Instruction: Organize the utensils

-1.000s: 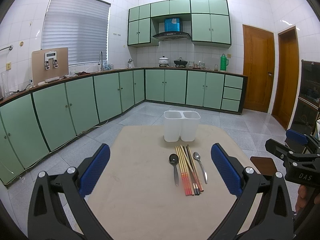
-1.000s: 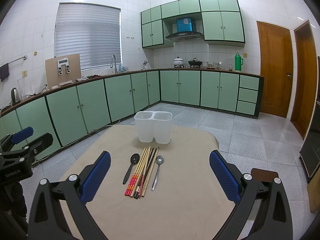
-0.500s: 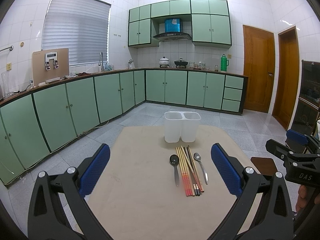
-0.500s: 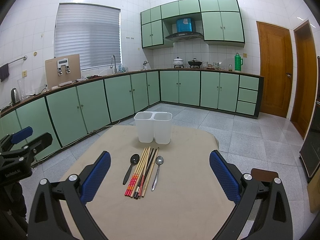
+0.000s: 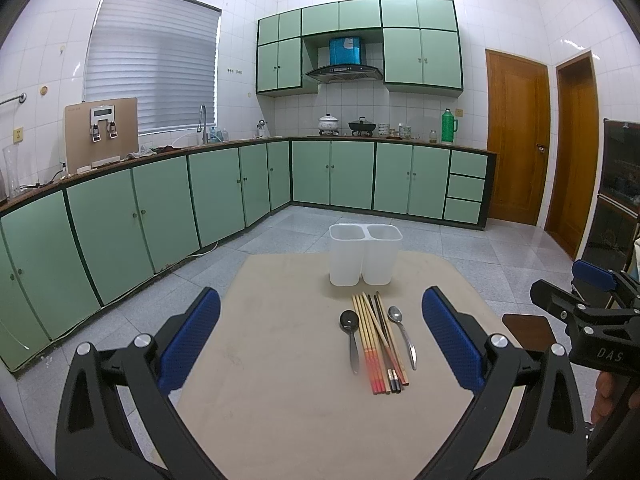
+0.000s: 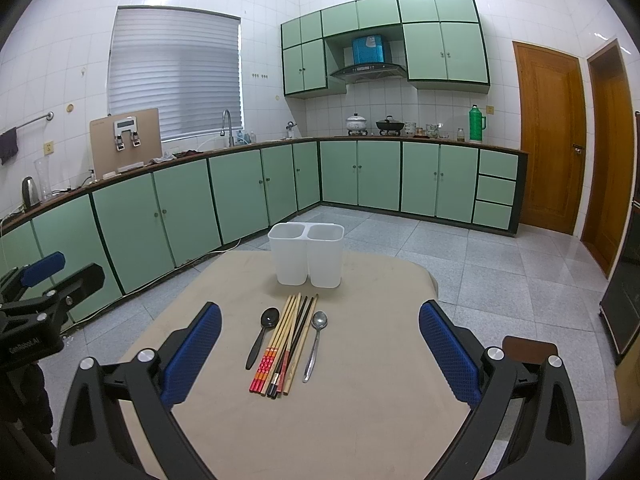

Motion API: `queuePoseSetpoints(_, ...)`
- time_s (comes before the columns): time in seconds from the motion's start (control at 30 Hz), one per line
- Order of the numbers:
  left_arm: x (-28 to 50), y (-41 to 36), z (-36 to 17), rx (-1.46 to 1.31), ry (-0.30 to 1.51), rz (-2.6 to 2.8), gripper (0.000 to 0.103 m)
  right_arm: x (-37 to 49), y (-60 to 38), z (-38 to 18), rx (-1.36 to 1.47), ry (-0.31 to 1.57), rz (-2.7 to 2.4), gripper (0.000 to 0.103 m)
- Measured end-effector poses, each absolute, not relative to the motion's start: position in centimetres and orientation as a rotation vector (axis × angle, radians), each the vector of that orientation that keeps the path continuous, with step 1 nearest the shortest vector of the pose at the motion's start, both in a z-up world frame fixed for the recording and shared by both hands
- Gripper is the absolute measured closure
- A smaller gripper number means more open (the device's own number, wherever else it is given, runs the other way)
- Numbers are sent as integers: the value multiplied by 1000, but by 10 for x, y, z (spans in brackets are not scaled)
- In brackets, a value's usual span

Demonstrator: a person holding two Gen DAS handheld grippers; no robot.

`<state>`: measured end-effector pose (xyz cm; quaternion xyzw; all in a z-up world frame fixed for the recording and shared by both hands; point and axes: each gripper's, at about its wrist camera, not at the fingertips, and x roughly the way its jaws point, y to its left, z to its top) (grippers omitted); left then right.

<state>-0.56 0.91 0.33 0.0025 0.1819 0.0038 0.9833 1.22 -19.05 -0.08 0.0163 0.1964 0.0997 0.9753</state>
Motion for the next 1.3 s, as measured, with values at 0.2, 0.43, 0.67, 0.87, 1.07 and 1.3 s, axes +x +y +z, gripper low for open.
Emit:
queuePoseSetpoints(0.2, -10, 14, 13, 5, 367, 8, 5, 13, -190, 0, 33, 397, 201, 6)
queuePoseSetpoints(0.43, -10, 14, 13, 5, 368, 8, 5, 12, -194, -2, 34, 398, 199, 6)
queuePoseSetpoints(0.67, -11, 17, 18, 6, 368, 10, 5, 12, -193, -1, 36, 400, 200, 6)
queuePoseSetpoints(0.87, -11, 21, 19, 5, 374, 10, 5, 17, -192, -7, 39, 407, 198, 6)
queuePoseSetpoints(1.07, 10, 23, 8, 13, 400, 18, 5, 29, -190, -13, 40, 431, 196, 6)
queuePoseSetpoints(1.3, 55, 31, -15, 21, 464, 31, 5, 65, -189, -28, 33, 479, 192, 6)
